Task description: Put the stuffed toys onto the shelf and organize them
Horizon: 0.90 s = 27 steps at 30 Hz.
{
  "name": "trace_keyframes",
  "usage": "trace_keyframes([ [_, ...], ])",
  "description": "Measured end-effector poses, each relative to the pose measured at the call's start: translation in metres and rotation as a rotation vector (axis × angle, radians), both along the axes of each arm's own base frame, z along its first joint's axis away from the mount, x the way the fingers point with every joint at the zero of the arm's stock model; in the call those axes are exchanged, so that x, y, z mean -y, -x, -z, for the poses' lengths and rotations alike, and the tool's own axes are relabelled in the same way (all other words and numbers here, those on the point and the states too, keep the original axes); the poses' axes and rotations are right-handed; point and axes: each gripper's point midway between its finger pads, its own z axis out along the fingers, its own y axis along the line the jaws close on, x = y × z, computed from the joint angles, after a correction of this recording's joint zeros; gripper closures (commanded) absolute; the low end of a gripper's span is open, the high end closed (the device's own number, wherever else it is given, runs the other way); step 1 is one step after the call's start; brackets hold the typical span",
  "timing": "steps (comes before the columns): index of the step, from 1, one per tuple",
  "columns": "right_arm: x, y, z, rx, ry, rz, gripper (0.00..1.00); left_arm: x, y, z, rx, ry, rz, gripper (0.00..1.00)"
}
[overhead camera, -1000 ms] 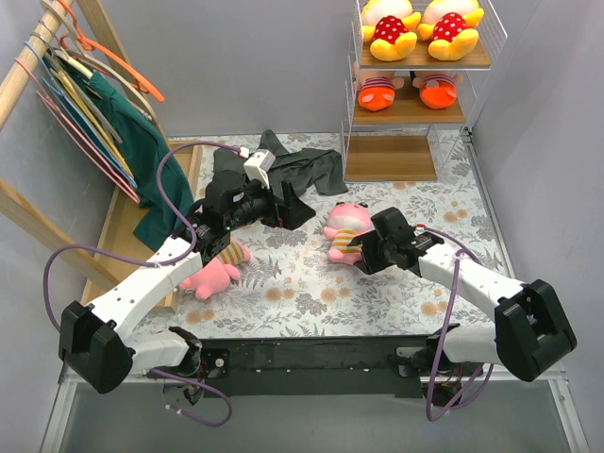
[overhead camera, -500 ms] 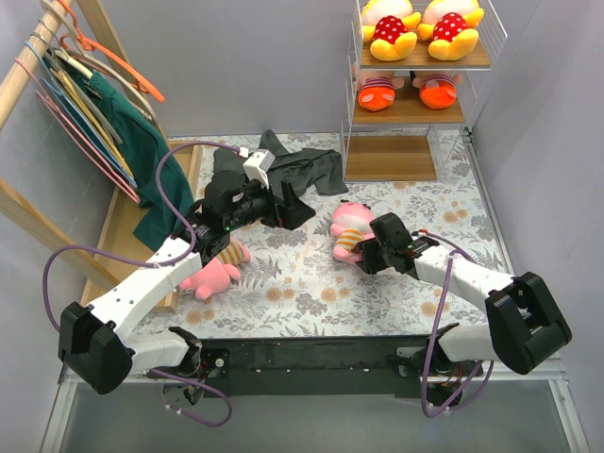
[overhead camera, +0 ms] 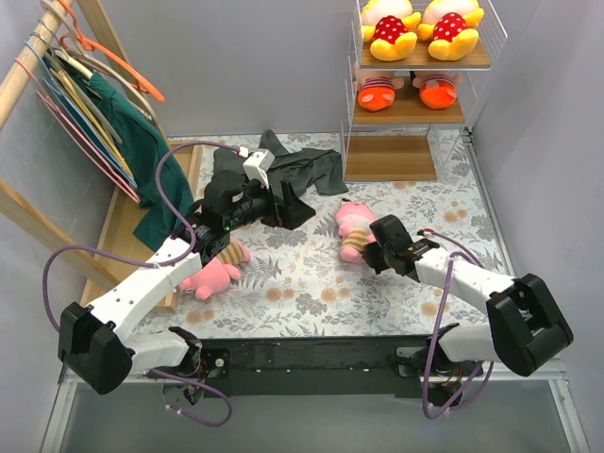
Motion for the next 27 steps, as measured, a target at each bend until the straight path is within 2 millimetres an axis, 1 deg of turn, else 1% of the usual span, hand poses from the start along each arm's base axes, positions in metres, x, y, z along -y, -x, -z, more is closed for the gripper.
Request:
trace_keyframes([
  [3, 0.012, -0.003, -0.006, 0.039, 0.071, 0.0, 0.99, 0.0, 0.0, -0.001, 0.001, 0.001, 0.0, 0.02],
  [6, 0.028, -0.011, -0.022, 0.113, 0.188, -0.031, 0.99, 0.0, 0.0, -0.001, 0.003, 0.002, 0.0, 0.02],
  [10, 0.045, -0.03, -0.054, 0.226, 0.318, -0.072, 0.99, -0.001, 0.001, -0.003, 0.007, 0.004, 0.0, 0.02],
  [12, 0.058, -0.042, -0.069, 0.264, 0.363, -0.057, 0.99, -0.001, 0.001, -0.003, 0.008, 0.005, 0.0, 0.02],
  [15, 0.083, -0.058, -0.082, 0.313, 0.412, -0.027, 0.99, -0.001, 0.001, -0.004, 0.009, 0.006, 0.0, 0.02],
  [19, 0.112, -0.079, -0.101, 0.48, 0.436, -0.009, 0.99, -0.001, 0.002, -0.005, 0.011, 0.007, 0.0, 0.02],
  [21, 0.124, -0.086, -0.106, 0.562, 0.454, -0.012, 0.99, -0.001, 0.002, -0.005, 0.011, 0.007, 0.0, 0.02],
  [24, 0.137, -0.097, -0.11, 0.622, 0.482, -0.019, 0.99, -0.001, 0.002, -0.004, 0.01, 0.007, 0.0, 0.02],
  [27, 0.143, -0.112, -0.118, 0.684, 0.495, -0.025, 0.99, -0.001, 0.002, -0.004, 0.01, 0.006, 0.0, 0.02],
])
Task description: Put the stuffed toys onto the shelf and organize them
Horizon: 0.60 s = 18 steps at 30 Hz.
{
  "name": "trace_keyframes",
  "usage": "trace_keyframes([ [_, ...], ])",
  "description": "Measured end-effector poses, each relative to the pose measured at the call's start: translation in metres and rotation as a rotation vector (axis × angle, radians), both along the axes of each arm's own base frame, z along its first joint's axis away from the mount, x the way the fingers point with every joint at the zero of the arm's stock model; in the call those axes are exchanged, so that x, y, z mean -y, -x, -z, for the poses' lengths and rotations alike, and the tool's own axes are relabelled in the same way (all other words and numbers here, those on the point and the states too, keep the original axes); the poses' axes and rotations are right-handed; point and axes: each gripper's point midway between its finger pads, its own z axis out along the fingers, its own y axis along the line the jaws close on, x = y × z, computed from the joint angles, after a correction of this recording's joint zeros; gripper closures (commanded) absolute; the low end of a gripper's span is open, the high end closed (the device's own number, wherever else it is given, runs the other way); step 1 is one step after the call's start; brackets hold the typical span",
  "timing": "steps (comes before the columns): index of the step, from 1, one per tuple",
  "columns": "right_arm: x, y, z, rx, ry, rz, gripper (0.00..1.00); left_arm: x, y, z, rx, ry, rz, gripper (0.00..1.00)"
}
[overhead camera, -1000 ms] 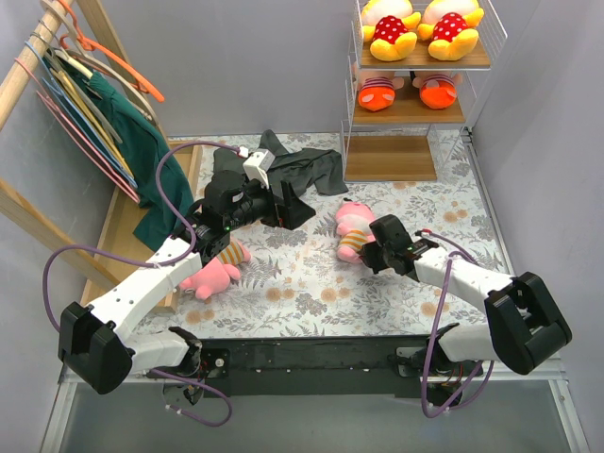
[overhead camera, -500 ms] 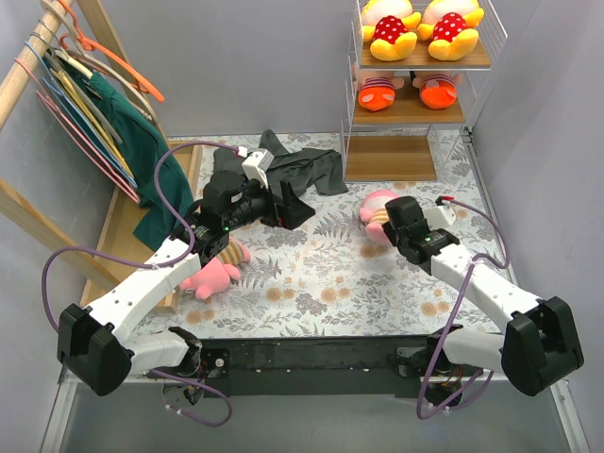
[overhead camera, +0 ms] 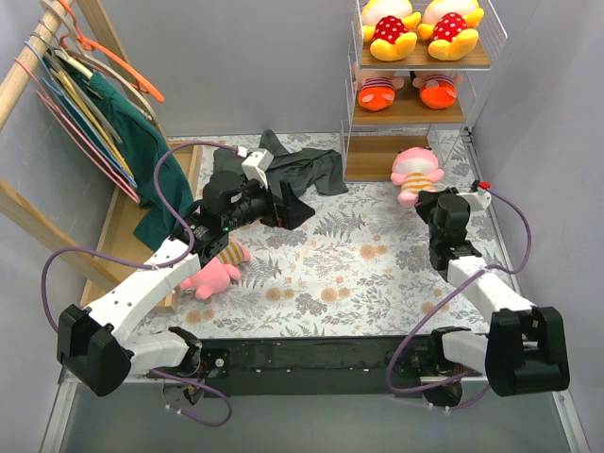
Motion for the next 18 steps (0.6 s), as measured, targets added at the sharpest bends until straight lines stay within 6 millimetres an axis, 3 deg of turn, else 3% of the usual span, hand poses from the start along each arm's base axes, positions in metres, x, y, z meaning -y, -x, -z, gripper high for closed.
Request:
trace_keyframes([
  [6, 0.002, -0.034, -0.001, 0.103, -0.018, -0.055, 0.99, 0.0, 0.0, 0.0, -0.001, 0.0, 0.0, 0.02],
  [12, 0.0, -0.067, 0.026, 0.139, -0.07, -0.104, 0.99, 0.0, 0.001, 0.001, -0.003, 0.0, 0.003, 0.02],
  [18, -0.009, -0.108, 0.031, 0.21, -0.112, -0.148, 0.99, 0.002, 0.001, -0.001, 0.003, 0.007, 0.008, 0.02],
])
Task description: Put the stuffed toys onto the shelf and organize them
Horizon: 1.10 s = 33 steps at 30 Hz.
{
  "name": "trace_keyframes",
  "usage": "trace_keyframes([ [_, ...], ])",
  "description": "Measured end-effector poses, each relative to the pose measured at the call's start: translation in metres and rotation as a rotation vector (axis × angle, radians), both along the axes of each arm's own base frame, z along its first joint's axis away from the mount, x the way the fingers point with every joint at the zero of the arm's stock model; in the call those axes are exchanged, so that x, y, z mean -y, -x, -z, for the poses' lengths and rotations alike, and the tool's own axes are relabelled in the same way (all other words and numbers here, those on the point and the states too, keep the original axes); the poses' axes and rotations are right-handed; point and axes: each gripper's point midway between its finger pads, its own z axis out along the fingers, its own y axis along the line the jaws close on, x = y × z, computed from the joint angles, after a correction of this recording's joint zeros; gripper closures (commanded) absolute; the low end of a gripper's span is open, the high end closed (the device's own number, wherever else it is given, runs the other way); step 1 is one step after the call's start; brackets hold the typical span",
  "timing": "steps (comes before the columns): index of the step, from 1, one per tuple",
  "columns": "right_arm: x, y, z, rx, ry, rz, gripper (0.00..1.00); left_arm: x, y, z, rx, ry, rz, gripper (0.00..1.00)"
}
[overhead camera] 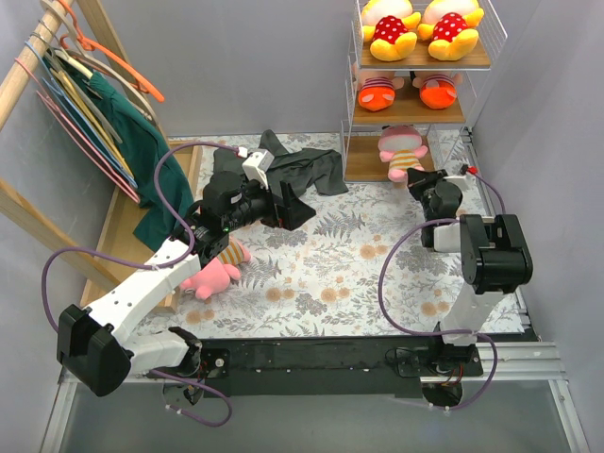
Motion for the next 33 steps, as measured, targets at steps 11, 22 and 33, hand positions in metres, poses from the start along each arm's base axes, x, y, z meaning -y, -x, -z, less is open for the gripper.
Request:
trace_keyframes([
  [11, 0.001, -0.047, -0.016, 0.064, 0.004, -0.011, 0.99, 0.004, 0.004, -0.003, 0.002, 0.015, 0.024, 0.02],
  [22, 0.009, -0.048, 0.007, -0.016, 0.02, 0.02, 0.99, 0.004, 0.004, -0.003, -0.002, 0.017, 0.027, 0.02],
  [33, 0.016, -0.051, 0.043, -0.127, 0.037, 0.057, 0.96, 0.004, 0.005, -0.001, -0.003, 0.018, 0.03, 0.02],
])
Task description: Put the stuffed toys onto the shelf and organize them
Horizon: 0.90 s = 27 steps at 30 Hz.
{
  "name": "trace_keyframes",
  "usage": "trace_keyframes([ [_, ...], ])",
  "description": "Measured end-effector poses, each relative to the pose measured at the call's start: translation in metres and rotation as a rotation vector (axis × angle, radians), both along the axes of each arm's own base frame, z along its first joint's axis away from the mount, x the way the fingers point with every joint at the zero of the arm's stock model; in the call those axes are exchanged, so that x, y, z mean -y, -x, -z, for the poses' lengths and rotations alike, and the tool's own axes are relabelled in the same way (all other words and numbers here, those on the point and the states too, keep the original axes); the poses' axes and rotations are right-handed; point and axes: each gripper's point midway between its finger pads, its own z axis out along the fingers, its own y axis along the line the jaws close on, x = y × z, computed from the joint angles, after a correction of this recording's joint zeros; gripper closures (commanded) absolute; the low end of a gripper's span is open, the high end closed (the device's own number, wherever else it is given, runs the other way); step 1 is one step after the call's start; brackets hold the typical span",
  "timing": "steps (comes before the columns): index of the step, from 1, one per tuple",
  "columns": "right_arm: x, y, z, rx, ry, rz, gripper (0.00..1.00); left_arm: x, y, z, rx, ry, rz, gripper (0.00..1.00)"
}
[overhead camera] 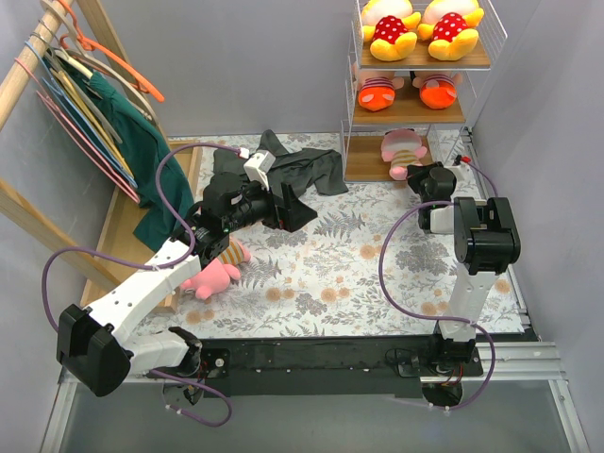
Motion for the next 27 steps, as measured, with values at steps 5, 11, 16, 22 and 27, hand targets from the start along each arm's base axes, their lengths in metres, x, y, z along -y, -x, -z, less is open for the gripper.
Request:
trace_keyframes([
  [5, 0.002, -0.003, -0.002, 0.001, 0.005, 0.01, 0.92, 0.0, 0.0, 0.0, 0.0, 0.0, 0.0, 0.02],
  [11, 0.019, -0.007, 0.004, -0.027, 0.008, 0.052, 0.85, 0.0, 0.0, 0.0, 0.0, -0.001, 0.0, 0.02],
  [16, 0.027, -0.006, 0.01, -0.052, 0.015, 0.077, 0.6, 0.0, 0.0, 0.0, 0.0, 0.0, 0.0, 0.02],
  [22, 0.028, -0.007, 0.006, -0.048, 0.044, 0.059, 0.42, 0.0, 0.0, 0.0, 0.0, -0.001, -0.001, 0.02],
  [27, 0.031, 0.005, -0.02, -0.008, 0.039, 0.044, 0.41, -0.001, -0.001, 0.001, 0.0, -0.002, -0.006, 0.02],
])
